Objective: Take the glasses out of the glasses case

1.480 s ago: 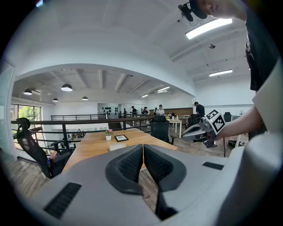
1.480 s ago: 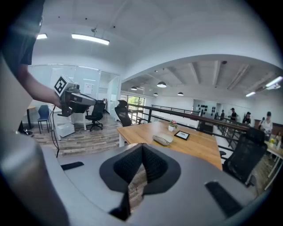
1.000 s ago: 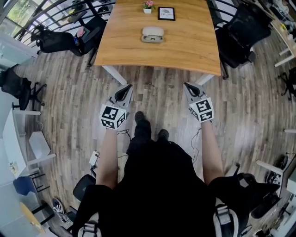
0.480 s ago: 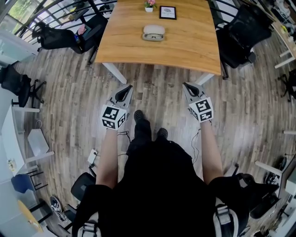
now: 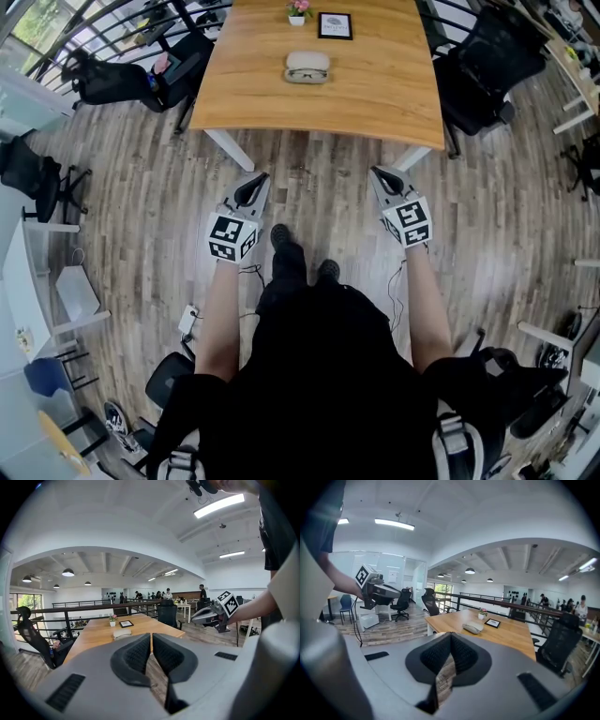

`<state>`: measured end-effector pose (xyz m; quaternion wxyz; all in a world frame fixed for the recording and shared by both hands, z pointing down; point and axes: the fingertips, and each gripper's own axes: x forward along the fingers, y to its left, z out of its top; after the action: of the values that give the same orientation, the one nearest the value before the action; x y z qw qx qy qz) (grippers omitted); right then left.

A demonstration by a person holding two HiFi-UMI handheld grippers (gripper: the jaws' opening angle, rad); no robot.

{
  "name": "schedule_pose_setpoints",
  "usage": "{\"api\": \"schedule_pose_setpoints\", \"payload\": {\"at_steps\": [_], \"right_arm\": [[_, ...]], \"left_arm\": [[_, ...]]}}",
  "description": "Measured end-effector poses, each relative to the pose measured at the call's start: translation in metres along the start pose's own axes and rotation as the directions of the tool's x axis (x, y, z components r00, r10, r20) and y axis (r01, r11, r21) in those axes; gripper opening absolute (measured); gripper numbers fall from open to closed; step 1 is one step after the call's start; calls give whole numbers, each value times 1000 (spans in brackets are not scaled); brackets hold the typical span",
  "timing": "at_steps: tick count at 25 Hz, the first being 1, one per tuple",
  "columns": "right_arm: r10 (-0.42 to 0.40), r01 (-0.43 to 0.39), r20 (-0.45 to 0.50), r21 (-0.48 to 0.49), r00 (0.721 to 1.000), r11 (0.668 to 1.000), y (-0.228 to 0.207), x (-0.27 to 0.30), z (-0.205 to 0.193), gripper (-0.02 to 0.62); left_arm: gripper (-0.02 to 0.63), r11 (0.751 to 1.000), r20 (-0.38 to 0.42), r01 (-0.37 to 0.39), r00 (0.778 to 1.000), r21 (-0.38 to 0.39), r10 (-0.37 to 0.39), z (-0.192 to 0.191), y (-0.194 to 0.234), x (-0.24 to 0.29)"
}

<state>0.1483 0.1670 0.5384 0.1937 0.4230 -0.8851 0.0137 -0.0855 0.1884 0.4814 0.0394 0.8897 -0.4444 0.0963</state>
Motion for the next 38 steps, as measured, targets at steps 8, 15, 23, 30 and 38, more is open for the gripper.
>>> {"api": "schedule_pose_setpoints", "payload": {"at_steps": [8,15,23,30,38], "right_arm": [[42,-43,44,6,998,999,7,1,12,35],[38,-39,40,7,998,999,9,9,11,148],[22,-22,33,24,999,999,9,34,17,238],[7,-7,12,52,1000,999,3,71,27,235],[-1,0,4,87,1000,996,-2,134,55,183]], "left_arm": [[28,1000,-1,11,1000,11,-11,1,2,4],[141,1000,8,27,1000,-5,-26,1,9,5],[216,999,4,37,999,-19,-37,-2,37,14],[219,997,5,72,997,-27,-72,2,75,36],[218,990,14,137,991,-36,-137,9,138,63]]}}
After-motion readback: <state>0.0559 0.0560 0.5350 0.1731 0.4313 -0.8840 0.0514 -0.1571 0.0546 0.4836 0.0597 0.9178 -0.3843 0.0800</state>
